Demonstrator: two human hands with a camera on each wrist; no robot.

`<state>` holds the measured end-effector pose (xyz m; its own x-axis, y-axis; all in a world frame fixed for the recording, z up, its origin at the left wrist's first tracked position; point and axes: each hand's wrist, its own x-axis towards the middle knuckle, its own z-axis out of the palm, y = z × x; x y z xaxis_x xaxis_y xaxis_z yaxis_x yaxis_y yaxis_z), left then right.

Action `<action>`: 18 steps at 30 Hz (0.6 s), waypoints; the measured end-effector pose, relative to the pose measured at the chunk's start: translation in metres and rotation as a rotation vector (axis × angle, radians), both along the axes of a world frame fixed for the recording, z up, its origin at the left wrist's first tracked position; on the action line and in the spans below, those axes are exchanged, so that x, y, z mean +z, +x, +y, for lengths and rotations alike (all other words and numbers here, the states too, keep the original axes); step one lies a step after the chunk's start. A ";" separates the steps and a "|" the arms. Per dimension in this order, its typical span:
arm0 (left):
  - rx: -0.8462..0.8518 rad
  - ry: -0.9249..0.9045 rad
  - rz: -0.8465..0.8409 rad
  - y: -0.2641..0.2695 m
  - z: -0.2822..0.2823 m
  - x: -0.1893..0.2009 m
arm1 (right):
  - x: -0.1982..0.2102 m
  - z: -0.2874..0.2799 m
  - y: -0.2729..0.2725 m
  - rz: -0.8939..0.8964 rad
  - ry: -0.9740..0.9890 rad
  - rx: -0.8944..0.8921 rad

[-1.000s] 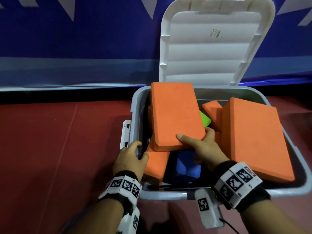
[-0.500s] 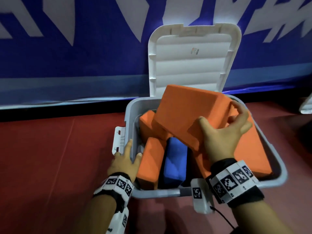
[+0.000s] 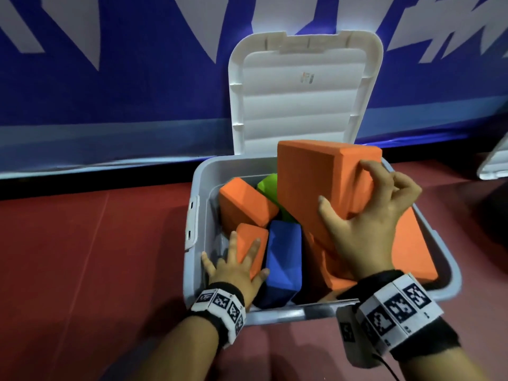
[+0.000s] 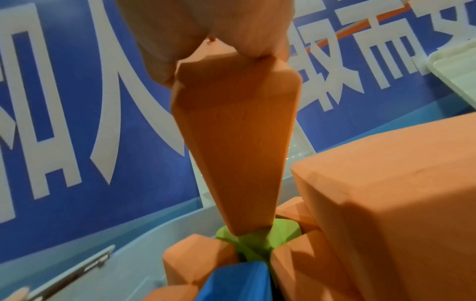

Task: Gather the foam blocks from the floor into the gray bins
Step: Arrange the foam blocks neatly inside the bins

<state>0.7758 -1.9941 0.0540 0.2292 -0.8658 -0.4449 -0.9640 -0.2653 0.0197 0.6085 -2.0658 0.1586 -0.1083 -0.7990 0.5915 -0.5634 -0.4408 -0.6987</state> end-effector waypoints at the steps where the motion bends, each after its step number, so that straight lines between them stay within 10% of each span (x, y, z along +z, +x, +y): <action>1: 0.044 0.024 0.067 0.000 -0.002 -0.003 | -0.001 -0.002 -0.001 0.030 -0.002 0.008; 8: 0.274 0.045 0.312 0.004 -0.003 -0.002 | -0.005 -0.008 -0.001 0.150 0.110 0.072; 18: 0.450 -0.017 0.215 0.003 0.001 -0.010 | -0.010 -0.012 -0.011 0.108 0.107 0.107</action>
<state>0.7792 -1.9927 0.0441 0.4868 -0.7096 -0.5094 -0.7274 -0.6522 0.2134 0.5975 -2.0783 0.1483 0.0404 -0.8615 0.5062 -0.5915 -0.4289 -0.6827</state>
